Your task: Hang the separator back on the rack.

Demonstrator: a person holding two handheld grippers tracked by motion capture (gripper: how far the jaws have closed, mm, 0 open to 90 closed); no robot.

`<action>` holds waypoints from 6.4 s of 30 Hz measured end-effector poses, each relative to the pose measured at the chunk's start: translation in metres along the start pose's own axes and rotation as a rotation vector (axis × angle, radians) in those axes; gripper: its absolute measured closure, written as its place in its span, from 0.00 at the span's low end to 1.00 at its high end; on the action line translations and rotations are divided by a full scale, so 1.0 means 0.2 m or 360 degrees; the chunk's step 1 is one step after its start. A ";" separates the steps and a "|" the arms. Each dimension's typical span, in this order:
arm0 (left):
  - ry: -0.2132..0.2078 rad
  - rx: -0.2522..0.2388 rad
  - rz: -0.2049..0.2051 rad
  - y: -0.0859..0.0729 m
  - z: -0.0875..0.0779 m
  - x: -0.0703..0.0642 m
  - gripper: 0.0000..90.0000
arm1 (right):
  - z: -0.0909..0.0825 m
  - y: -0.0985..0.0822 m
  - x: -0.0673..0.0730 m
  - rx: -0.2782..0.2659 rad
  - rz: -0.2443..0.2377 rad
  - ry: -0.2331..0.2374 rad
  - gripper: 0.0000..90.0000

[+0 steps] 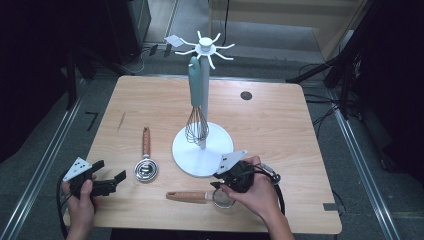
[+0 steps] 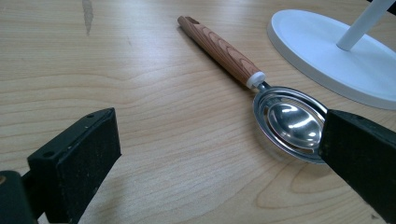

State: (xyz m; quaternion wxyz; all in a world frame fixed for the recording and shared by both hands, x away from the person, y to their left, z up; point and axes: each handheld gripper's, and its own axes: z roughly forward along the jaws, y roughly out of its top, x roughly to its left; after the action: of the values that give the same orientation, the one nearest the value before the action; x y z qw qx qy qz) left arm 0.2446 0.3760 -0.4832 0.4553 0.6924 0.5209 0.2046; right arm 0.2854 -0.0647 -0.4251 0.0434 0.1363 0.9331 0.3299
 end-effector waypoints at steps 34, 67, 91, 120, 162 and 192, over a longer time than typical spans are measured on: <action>-0.0002 -0.0003 0.0002 0.00 0.00 0.00 0.00 | 0.33 0.10 0.08 0.0471 0.0031 0.0276 0.73; -0.0006 -0.0007 -0.0005 0.00 0.00 0.00 0.00 | 0.06 -0.05 -0.04 0.0063 0.0315 0.0063 0.79; -0.0006 -0.0007 -0.0006 0.00 0.00 0.00 0.00 | -0.11 -0.19 -0.15 -0.0164 0.0518 -0.0116 0.79; -0.0007 -0.0008 -0.0011 0.00 0.00 0.00 0.00 | -0.23 -0.21 -0.14 -0.0541 0.0687 -0.0485 0.79; -0.0010 -0.0024 -0.0020 0.00 -0.01 0.01 0.00 | -0.38 -0.09 -0.01 -0.1068 0.0616 -0.0720 0.79; -0.0004 -0.0026 -0.0019 0.00 -0.01 0.00 0.00 | -0.53 0.09 -0.06 -0.1228 0.0535 -0.0845 0.79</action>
State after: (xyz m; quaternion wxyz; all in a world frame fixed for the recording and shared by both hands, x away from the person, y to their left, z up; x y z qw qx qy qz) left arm 0.2431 0.3774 -0.4831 0.4628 0.6857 0.5228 0.2055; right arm 0.2825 -0.1182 -0.3316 0.2730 0.3382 0.6647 0.6076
